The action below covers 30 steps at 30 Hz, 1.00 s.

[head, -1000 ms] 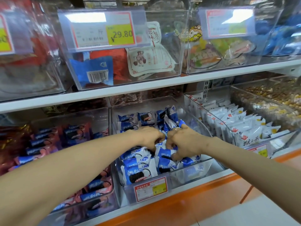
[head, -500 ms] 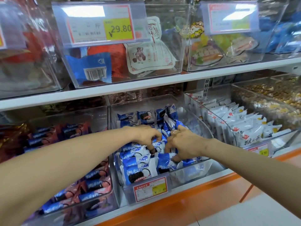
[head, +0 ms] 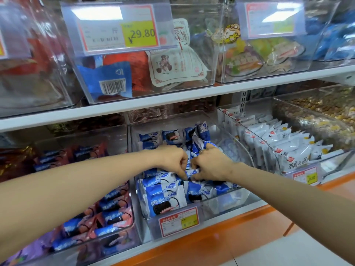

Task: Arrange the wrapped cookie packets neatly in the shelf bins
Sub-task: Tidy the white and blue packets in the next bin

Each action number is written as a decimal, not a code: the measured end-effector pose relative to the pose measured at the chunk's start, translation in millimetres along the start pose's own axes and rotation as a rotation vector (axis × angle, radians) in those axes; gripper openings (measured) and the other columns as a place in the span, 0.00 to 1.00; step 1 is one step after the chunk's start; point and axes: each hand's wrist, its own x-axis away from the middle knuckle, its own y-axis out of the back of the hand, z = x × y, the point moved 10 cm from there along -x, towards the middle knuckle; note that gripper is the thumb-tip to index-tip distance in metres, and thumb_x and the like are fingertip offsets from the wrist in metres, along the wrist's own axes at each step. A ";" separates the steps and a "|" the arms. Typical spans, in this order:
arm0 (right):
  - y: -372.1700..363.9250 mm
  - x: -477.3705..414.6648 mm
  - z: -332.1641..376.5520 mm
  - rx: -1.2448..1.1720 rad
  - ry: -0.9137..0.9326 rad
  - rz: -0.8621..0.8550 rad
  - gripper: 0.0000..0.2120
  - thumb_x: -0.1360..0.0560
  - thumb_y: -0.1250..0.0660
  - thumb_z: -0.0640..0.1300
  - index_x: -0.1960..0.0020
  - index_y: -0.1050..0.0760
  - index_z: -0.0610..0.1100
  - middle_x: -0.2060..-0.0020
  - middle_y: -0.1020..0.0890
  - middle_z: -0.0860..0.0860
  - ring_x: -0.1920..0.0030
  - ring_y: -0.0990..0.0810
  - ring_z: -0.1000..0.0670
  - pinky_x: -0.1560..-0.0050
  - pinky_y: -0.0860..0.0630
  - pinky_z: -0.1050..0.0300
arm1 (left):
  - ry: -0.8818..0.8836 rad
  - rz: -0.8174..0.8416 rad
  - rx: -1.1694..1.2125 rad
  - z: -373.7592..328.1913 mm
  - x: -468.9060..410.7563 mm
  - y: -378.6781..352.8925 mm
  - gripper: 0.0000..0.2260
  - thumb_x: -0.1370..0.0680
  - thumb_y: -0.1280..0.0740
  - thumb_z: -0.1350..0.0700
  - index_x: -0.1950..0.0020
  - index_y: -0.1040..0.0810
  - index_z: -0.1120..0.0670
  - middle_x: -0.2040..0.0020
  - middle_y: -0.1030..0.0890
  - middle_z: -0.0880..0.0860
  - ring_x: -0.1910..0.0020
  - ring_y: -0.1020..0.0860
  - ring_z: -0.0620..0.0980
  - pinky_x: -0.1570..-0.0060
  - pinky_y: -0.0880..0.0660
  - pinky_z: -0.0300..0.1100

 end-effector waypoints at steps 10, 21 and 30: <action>-2.5 33.0 15.8 0.063 0.080 0.190 0.23 0.30 0.39 0.69 0.56 0.20 0.49 0.54 0.24 0.50 0.49 0.29 0.49 0.47 0.42 0.50 | 0.000 -0.054 -0.198 -4.5 -10.4 -2.2 0.10 0.29 0.28 0.46 0.58 0.26 0.49 0.66 0.26 0.45 0.62 0.28 0.46 0.69 0.36 0.39; -0.2 13.5 2.8 0.022 0.013 0.094 0.22 0.32 0.34 0.66 0.55 0.24 0.48 0.54 0.20 0.50 0.50 0.24 0.49 0.42 0.38 0.52 | -0.013 0.020 -0.064 -13.4 12.0 5.0 0.15 0.32 0.28 0.40 0.56 0.21 0.50 0.62 0.19 0.46 0.65 0.26 0.42 0.64 0.33 0.39; 29.8 13.6 -40.2 -0.072 -0.007 0.076 0.13 0.23 0.40 0.43 0.41 0.23 0.49 0.37 0.29 0.48 0.38 0.28 0.45 0.40 0.29 0.51 | 0.023 -0.059 -0.476 -26.3 5.9 -8.3 0.22 0.30 0.33 0.34 0.65 0.28 0.53 0.72 0.31 0.47 0.70 0.31 0.48 0.54 0.34 0.45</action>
